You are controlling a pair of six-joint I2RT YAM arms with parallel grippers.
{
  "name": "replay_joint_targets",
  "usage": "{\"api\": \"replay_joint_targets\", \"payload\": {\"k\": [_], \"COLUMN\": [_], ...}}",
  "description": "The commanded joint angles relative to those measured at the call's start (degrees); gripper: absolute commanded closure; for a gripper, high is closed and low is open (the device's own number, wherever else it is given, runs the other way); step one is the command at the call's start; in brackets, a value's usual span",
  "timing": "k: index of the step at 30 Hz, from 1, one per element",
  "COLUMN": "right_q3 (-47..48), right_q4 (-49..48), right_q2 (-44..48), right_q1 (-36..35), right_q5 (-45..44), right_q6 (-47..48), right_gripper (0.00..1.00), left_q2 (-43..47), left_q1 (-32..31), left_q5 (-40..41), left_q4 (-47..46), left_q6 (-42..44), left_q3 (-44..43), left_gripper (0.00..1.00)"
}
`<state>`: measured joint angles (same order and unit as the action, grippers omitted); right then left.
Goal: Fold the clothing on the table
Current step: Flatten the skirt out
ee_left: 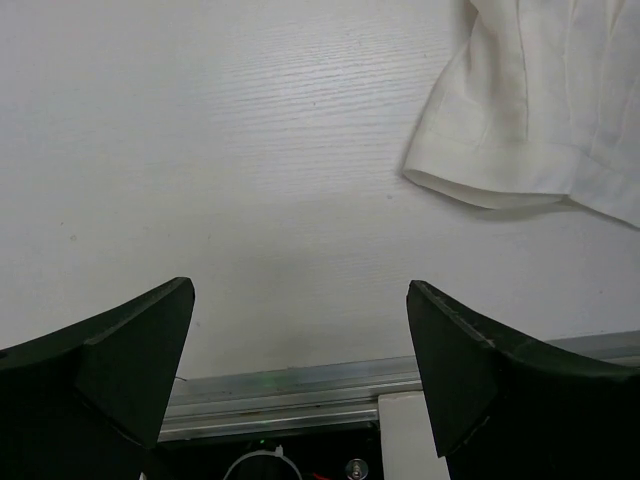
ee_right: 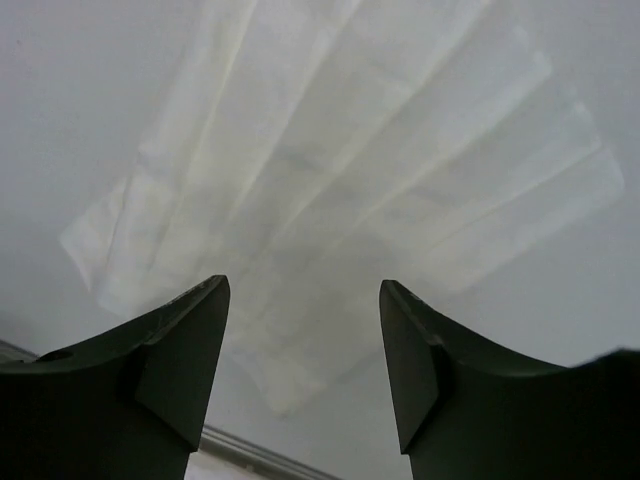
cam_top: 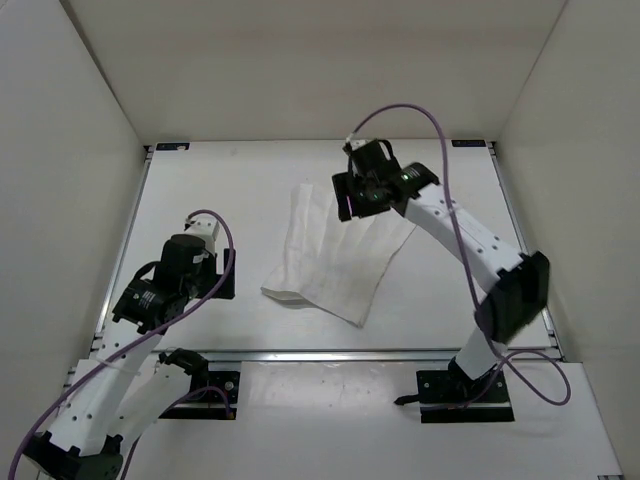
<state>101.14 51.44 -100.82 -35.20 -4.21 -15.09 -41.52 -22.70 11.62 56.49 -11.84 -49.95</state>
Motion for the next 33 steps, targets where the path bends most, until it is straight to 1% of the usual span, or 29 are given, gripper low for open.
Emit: {"api": "replay_joint_targets", "payload": {"k": [1, 2, 4, 5, 7, 8, 9, 11, 12, 13, 15, 16, 19, 22, 24, 27, 31, 33], "right_q3": [-16.2, -19.1, -28.2, -30.1, -36.4, -37.9, -41.4, -46.6, -50.4, -54.1, -59.2, -59.7, -63.2, -64.0, -63.8, -63.5, -62.2, -61.7], "right_q4": [-8.5, -9.2, -11.2, -12.0, -12.4, -12.7, -13.3, -14.2, -15.6, -17.1, -18.9, -19.5, -23.9, -27.5, -28.8, -30.7, -30.6, -29.9], "right_q2": [11.7, 13.7, 19.9, 23.0, 26.7, 29.3, 30.6, 35.2, 36.9, 37.3, 36.8, 36.9, 35.0, 31.7, 29.2, 25.9, 22.6, 20.4], "right_q1": [0.6, 0.7, 1.2, 1.4, 0.8, 0.9, 0.3, -0.4, -0.7, -1.3, -3.8, -4.3, -5.2, -6.8, -7.5, -8.9, -11.6, -12.3], "right_q5": [-0.4, 0.1, 1.9, 2.4, 1.6, 1.8, 1.7, 2.2, 3.8, 3.7, 3.8, 3.8, 7.0, 7.4, 7.6, 7.6, 7.0, 6.2], "right_q6": [-3.8, -4.3, -6.8, -7.1, -9.4, -10.6, -11.4, -15.6, -16.9, -18.9, -22.9, -24.3, -26.8, -29.2, -30.7, -31.7, -33.3, -33.6], "right_gripper": [0.41, 0.41, 0.41, 0.40, 0.41, 0.42, 0.43, 0.45, 0.47, 0.48, 0.46, 0.44, 0.39, 0.38, 0.37, 0.37, 0.39, 0.45], "left_q2": [0.6, 1.7, 3.4, 4.2, 5.8, 6.6, 7.1, 6.5, 5.8, 4.2, 1.1, -0.6, -1.6, -2.5, -3.5, -5.2, -6.6, -7.0], "left_q1": [-1.4, -0.9, -0.9, -1.4, -1.5, -0.8, 0.4, 1.5, 2.7, 3.2, 5.5, 6.2, 5.6, 3.5, 4.0, 5.1, 4.2, 4.3], "left_q5": [0.2, 0.3, 0.3, 0.7, 1.0, 0.3, 0.8, 0.8, -0.4, -1.5, -2.4, -2.7, -8.6, -11.0, -13.1, -16.1, -16.2, -17.9], "left_q4": [-1.1, -1.1, -1.6, -1.7, -1.8, -1.9, -2.0, -2.0, -2.0, -1.8, -1.0, -1.6, -5.2, -10.2, -12.6, -16.1, -20.7, -22.3], "left_q6": [0.2, 0.1, 0.4, 0.7, 0.3, 0.3, 0.1, 0.4, 1.5, 1.8, 1.2, 0.8, -2.7, -7.2, -9.0, -11.3, -15.7, -16.5], "left_q3": [0.1, 0.2, 0.6, 0.5, 1.0, 0.6, 0.7, 0.2, -0.1, -0.6, -1.5, -2.0, -1.1, 1.3, 3.1, 6.6, 11.4, 13.1], "left_gripper": [0.01, 0.01, 0.01, 0.01, 0.01, 0.02, 0.04, 0.10, 0.13, 0.14, 0.12, 0.12, 0.07, 0.07, 0.08, 0.06, 0.07, 0.07]}}
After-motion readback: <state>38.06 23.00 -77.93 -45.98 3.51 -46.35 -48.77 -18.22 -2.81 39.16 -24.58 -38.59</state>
